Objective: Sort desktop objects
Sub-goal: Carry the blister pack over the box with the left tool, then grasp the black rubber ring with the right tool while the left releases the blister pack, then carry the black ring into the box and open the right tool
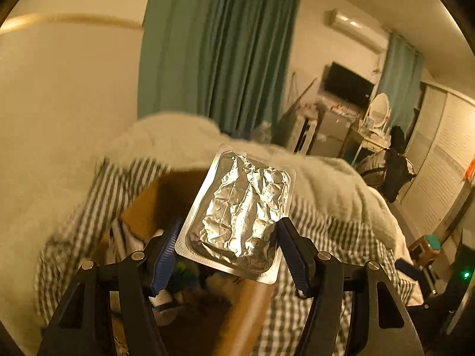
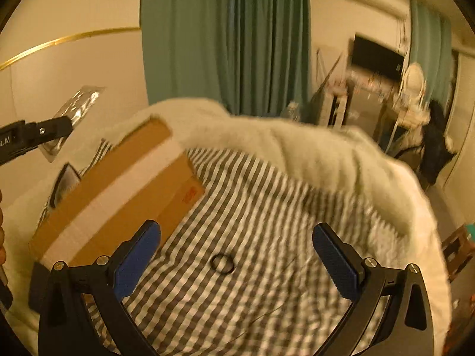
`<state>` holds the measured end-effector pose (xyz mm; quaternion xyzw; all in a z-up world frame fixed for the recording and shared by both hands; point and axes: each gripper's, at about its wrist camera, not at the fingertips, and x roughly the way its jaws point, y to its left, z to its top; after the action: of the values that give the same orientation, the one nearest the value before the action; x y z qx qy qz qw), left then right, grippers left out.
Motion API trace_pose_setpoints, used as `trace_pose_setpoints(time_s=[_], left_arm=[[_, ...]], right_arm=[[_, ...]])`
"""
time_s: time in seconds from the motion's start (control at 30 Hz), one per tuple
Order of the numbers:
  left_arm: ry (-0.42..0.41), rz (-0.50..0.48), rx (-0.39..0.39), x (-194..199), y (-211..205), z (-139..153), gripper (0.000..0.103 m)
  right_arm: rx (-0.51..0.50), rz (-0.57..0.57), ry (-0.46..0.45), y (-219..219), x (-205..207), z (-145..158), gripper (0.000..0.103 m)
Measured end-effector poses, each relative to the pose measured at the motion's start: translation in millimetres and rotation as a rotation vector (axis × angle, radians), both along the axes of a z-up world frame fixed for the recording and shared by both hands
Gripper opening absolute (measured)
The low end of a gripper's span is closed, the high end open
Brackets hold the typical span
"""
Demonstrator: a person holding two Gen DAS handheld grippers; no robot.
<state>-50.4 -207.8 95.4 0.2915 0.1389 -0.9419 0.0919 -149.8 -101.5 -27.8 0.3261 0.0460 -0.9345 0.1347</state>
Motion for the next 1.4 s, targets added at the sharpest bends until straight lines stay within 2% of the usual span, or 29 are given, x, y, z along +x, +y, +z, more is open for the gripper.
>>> trace_pose_setpoints(time_s=[0.07,0.13,0.2,0.23,0.33,0.43,0.6,0.63,0.7,0.8,0.87,0.9,0.93,1.0,1.03,1.1,1.2,1.33,1.4], left_arm=[[-0.040,0.028,0.020,-8,-11,-13,0.066],[-0.092,0.040,0.001,-15,-15,-23,0.073],[-0.111,0.087,-0.039,-16,-15,-25,0.099],[-0.099,0.112,-0.068,-13,-13,-24,0.101],[-0.073,0.104,-0.130,-10,-3,-19,0.103],[-0.084,0.098,-0.149,-10,2,-20,0.103],[-0.105,0.091,-0.118,-16,2,-33,0.103],[-0.095,0.087,-0.088,-15,-1,-35,0.103],[-0.094,0.090,-0.047,-9,-7,-37,0.103],[-0.092,0.106,-0.018,-5,-14,-37,0.103],[-0.083,0.104,-0.013,-1,-16,-36,0.103],[-0.079,0.105,-0.010,0,-18,-35,0.103],[-0.075,0.107,-0.006,2,-19,-34,0.103],[-0.071,0.106,-0.004,5,-21,-33,0.103],[-0.067,0.107,-0.009,8,-22,-32,0.103],[-0.062,0.130,-0.031,12,-26,-29,0.103],[-0.053,0.167,-0.053,18,-35,-25,0.103],[-0.047,0.217,-0.064,28,-51,-25,0.103],[-0.051,0.237,-0.063,30,-59,-27,0.103]], right_arm=[[-0.004,-0.013,-0.047,1,-8,-14,0.103],[-0.008,-0.017,-0.072,3,-11,-23,0.103],[-0.016,-0.019,-0.075,7,-14,-29,0.103],[-0.019,-0.025,-0.077,9,-17,-32,0.103],[-0.074,-0.031,-0.123,15,-29,-47,0.103],[-0.155,0.010,-0.194,16,-49,-71,0.103],[-0.093,0.029,-0.353,-5,-81,-119,0.103],[-0.072,0.036,-0.377,-9,-85,-127,0.102],[-0.018,0.043,-0.416,-15,-94,-147,0.094],[-0.043,0.069,-0.465,-14,-102,-163,0.082],[-0.052,0.082,-0.463,-10,-101,-161,0.055],[-0.049,0.077,-0.455,-8,-100,-159,0.050],[-0.044,0.076,-0.460,-7,-99,-158,0.038],[-0.044,0.072,-0.459,-3,-96,-154,0.023],[-0.038,0.073,-0.452,-2,-93,-151,0.012],[-0.046,0.085,-0.429,-1,-84,-140,0.007],[-0.071,0.136,-0.353,-6,-67,-103,0.007],[-0.105,0.261,-0.207,-35,-35,-23,0.007],[-0.129,0.340,-0.164,-57,-23,11,0.007]])
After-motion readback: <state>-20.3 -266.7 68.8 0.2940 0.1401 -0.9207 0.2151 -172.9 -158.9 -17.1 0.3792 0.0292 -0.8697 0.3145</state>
